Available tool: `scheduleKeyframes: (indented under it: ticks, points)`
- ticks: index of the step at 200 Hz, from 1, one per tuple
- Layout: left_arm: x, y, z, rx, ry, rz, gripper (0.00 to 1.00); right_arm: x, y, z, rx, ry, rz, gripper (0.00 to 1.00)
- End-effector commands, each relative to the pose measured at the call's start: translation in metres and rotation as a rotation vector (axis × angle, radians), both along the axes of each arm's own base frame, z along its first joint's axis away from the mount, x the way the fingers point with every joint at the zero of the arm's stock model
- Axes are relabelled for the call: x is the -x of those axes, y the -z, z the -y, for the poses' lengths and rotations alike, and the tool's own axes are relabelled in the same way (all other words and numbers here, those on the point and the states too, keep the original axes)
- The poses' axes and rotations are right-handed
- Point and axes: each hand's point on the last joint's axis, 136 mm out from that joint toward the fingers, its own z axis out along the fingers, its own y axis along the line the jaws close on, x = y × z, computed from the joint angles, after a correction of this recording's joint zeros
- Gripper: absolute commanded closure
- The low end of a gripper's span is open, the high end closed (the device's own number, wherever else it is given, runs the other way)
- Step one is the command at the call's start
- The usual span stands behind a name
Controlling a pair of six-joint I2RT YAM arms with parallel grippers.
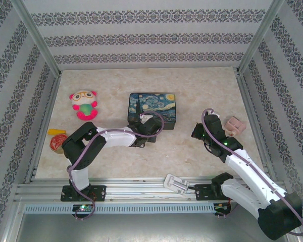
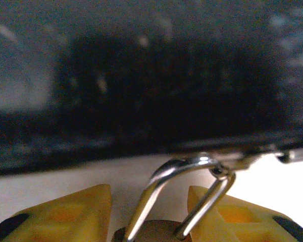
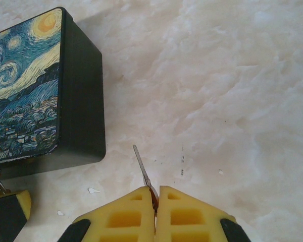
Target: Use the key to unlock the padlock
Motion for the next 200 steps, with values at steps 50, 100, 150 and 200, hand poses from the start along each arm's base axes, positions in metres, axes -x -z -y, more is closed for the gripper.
scheduleKeyframes:
  ticks: [50, 100, 150, 200]
  points:
    - [0.002, -0.007, 0.019, 0.046, 0.043, 0.002, 0.68, 0.005, 0.011, -0.004, -0.009, -0.022, -0.02, 1.0]
    - [0.004, -0.02, 0.044, 0.204, 0.074, -0.013, 0.73, 0.018, 0.036, -0.026, -0.075, -0.141, -0.023, 1.0]
    - [0.006, -0.04, 0.089, 0.431, 0.153, -0.053, 0.79, 0.039, 0.059, -0.057, -0.192, -0.306, 0.007, 1.0]
    - [-0.002, -0.052, 0.109, 0.576, 0.155, -0.087, 0.79, 0.046, 0.066, -0.079, -0.255, -0.422, 0.096, 1.0]
